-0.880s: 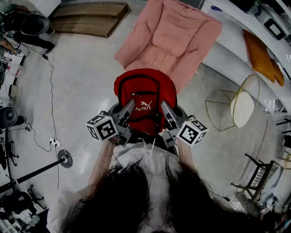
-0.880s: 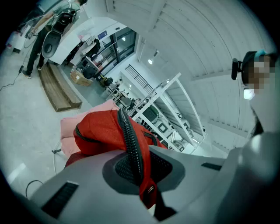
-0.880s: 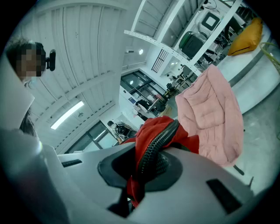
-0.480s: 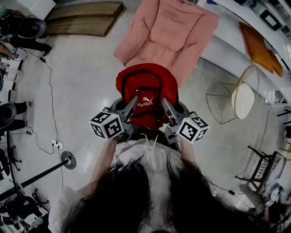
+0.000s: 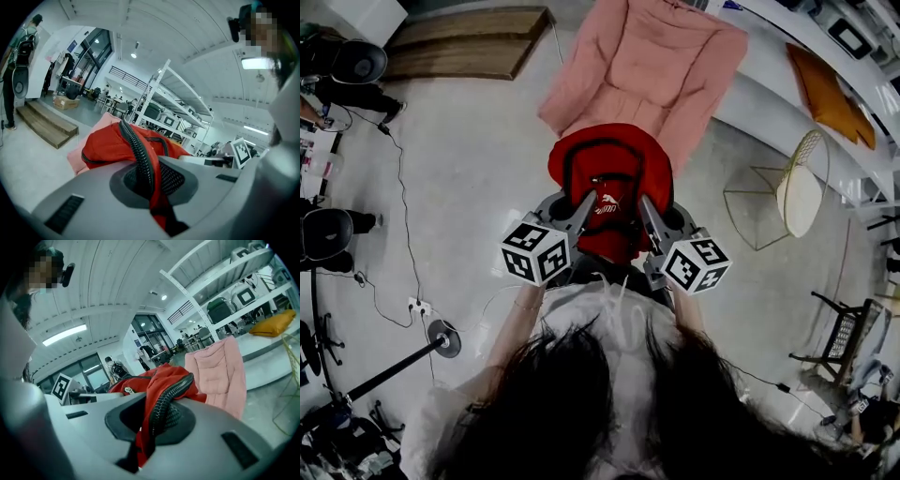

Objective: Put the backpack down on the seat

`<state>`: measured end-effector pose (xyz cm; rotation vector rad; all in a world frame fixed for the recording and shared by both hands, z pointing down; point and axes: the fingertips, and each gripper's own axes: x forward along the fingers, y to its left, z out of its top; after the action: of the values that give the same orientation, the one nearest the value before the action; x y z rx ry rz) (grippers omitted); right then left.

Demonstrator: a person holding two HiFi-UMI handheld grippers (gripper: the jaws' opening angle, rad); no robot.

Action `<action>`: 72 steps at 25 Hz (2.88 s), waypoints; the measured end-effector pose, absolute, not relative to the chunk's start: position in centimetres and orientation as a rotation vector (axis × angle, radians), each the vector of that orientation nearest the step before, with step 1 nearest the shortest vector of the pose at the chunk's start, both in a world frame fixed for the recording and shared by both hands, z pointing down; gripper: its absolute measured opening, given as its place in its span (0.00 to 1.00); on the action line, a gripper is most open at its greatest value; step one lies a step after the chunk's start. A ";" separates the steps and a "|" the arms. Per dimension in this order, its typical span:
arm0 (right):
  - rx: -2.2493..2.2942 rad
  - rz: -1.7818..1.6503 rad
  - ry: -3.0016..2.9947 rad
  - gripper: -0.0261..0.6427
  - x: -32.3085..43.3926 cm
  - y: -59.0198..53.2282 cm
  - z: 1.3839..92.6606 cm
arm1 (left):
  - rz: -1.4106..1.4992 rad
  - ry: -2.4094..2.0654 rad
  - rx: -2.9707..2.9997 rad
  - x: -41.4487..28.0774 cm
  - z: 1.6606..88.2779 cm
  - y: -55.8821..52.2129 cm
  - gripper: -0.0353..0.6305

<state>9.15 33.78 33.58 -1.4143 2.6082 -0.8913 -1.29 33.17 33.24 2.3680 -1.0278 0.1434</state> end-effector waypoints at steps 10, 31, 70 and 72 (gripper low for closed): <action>-1.482 -0.871 2.594 0.11 4.5 33.4 33.6 | 0.178 -0.975 2.395 -5.7 33.3 32.7 0.11; -1.573 -0.917 2.520 0.11 1.2 30.4 35.0 | 0.237 -0.900 2.420 -9.1 34.6 29.2 0.11; -1.396 -1.044 2.637 0.11 12.3 4.9 39.2 | 0.363 -1.061 2.210 1.6 38.8 5.4 0.11; -1.416 -1.052 2.626 0.11 12.4 4.0 39.7 | 0.372 -1.039 2.210 1.7 39.4 4.4 0.11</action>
<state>12.39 4.03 39.73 -1.4157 2.6261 -1.0519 1.71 4.44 39.35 2.2103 -1.0391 0.3721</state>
